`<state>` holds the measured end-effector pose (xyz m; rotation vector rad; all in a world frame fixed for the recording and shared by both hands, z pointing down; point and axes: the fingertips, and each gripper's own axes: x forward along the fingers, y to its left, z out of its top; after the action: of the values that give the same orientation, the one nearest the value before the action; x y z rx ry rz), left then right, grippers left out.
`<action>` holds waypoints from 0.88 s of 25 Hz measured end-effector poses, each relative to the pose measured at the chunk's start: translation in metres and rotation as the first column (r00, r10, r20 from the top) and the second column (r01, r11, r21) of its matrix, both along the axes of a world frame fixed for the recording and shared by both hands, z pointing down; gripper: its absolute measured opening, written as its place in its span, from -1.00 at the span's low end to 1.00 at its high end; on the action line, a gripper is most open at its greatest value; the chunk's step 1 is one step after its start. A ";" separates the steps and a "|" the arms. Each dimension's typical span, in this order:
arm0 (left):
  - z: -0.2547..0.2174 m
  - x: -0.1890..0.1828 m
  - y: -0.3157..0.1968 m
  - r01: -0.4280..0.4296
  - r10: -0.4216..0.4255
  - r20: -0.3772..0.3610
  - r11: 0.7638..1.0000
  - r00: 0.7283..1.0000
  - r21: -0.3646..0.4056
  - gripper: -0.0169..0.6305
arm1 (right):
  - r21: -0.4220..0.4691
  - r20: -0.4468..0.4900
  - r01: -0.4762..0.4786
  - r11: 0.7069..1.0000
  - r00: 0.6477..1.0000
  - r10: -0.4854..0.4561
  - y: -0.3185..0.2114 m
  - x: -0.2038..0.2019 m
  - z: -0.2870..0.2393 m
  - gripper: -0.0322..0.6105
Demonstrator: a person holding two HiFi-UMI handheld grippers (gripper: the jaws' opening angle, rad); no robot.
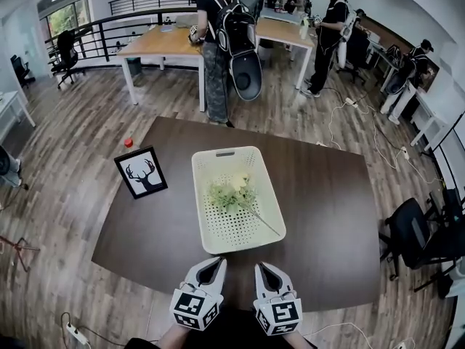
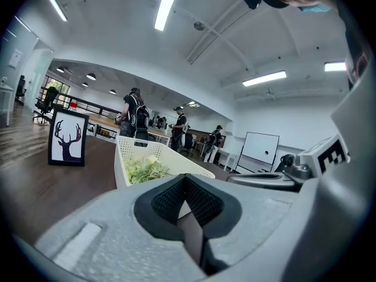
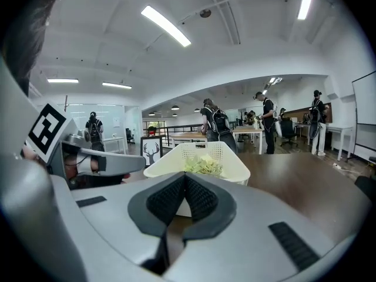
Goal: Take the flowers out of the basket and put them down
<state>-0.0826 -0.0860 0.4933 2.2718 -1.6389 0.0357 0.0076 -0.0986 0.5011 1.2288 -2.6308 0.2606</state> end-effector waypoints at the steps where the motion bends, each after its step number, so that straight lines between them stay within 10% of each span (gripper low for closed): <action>1: 0.000 0.002 -0.001 0.007 -0.007 -0.001 1.000 1.000 0.002 -0.94 | 0.006 -0.002 -0.005 1.000 1.000 0.005 -0.005 0.002 -0.002 -0.88; 15: -0.004 0.004 -0.010 0.111 -0.111 -0.002 0.994 0.994 0.004 -0.94 | 0.059 -0.035 0.124 0.991 0.992 -0.122 -0.063 -0.015 -0.048 -0.88; 22: -0.006 -0.012 -0.012 0.126 -0.126 0.009 0.992 0.992 -0.006 -0.94 | 0.044 -0.050 0.188 0.981 0.981 -0.186 -0.102 -0.041 -0.062 -0.28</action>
<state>-0.0944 -0.0982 0.4871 2.1613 -1.7805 0.0200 -0.0334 -0.2005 0.4395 0.9797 -2.7035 0.1344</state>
